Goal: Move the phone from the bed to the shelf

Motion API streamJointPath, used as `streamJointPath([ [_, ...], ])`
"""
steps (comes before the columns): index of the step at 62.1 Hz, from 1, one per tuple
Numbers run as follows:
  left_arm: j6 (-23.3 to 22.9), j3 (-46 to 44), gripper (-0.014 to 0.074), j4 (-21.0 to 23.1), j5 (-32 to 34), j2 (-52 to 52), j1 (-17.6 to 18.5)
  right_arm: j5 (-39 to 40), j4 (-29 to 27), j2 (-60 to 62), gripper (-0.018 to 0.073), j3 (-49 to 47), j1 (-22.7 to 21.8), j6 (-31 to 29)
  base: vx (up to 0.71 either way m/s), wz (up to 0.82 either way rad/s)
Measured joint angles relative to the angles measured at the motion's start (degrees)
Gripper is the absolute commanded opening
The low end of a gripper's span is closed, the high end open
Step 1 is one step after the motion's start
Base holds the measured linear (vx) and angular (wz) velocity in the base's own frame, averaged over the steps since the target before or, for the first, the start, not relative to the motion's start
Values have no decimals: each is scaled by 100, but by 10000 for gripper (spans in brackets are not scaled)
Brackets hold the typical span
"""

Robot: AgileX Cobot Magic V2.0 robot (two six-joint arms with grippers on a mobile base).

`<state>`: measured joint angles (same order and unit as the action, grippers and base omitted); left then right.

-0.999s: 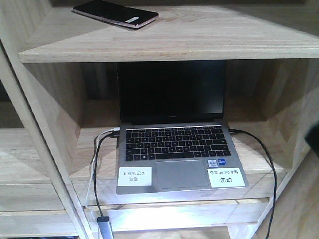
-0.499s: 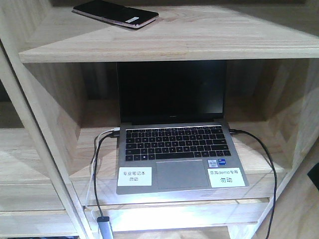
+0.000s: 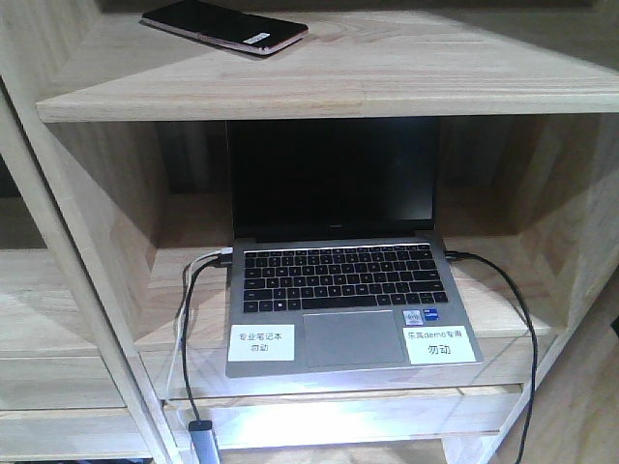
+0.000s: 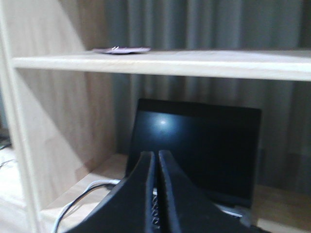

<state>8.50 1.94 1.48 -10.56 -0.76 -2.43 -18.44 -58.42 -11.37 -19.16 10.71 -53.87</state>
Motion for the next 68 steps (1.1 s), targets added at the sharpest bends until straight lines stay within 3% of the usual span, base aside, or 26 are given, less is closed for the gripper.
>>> streamJointPath([
  [6, 0, 0, 1, 0, 0, 0, 0, 55, 265, 0, -6, 0, 0, 183, 0, 0],
  [12, 0, 0, 1, 0, 0, 0, 0, 93, 1069, 0, -6, 0, 0, 905, 0, 0],
  [24, 0, 0, 1, 0, 0, 0, 0, 79, 3770, 0, -6, 0, -15, 3559, 0, 0],
  [32, 0, 0, 1, 0, 0, 0, 0, 57, 4991, 0, -6, 0, -267, 4837, 0, 0],
  [37, 0, 0, 1, 0, 0, 0, 0, 37, 5291, 0, -6, 0, -578, 5167, 0, 0],
  [46, 0, 0, 1, 0, 0, 0, 0, 34, 5478, 0, -6, 0, -962, 5233, 0, 0],
  [55, 0, 0, 1, 0, 0, 0, 0, 190, 5602, 49, -6, 190, -982, 5240, 0, 0],
  [68, 0, 0, 1, 0, 0, 0, 0, 932, 5618, 579, -6, 1238, -982, 5584, 0, 0],
])
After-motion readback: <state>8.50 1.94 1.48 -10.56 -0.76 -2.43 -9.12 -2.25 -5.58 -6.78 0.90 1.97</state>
